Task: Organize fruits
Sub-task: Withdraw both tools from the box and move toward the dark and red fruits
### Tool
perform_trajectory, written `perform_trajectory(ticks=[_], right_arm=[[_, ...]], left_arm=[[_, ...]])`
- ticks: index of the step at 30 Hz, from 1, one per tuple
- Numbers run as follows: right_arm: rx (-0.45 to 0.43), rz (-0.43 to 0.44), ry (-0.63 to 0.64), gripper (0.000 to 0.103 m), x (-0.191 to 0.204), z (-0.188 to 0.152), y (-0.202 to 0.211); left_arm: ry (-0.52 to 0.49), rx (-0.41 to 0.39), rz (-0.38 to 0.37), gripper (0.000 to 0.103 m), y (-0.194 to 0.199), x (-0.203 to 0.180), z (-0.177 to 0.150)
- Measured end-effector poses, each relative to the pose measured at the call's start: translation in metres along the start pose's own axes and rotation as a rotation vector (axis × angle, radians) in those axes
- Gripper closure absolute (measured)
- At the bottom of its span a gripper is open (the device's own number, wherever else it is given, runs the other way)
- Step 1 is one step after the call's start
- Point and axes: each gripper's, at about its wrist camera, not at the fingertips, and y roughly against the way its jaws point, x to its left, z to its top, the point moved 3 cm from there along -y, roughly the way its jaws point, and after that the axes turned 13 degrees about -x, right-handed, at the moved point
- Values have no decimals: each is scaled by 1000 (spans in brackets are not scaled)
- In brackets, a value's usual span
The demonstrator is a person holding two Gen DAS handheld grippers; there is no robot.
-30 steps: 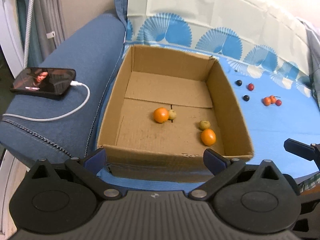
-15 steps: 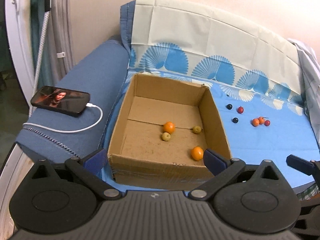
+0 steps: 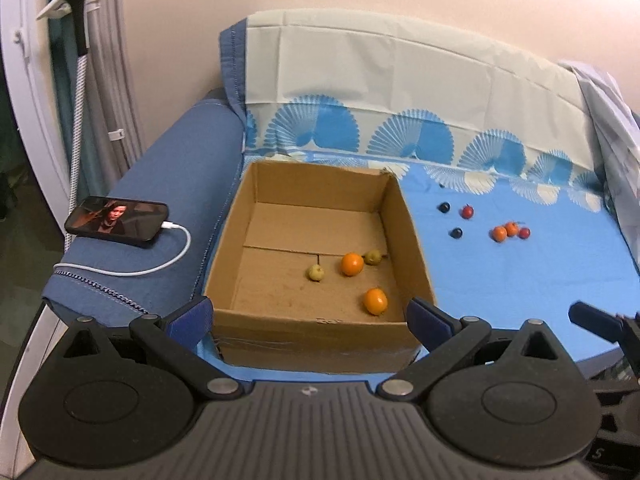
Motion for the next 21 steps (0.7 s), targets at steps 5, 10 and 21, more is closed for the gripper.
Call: perform_trajectory(ticks=[5,10,21], right_arm=[[0,13,-24,5,-7,-2,-4],[14,13,-57,5,-16,-5,-14],[37,-25,-109,5,-46,-1,-39]], left_arm=[[-18,20,17,0,-12,-5,3],[-14,49,25,0,-25,-9,6],[-31,76,8,0,-64,-29,21]])
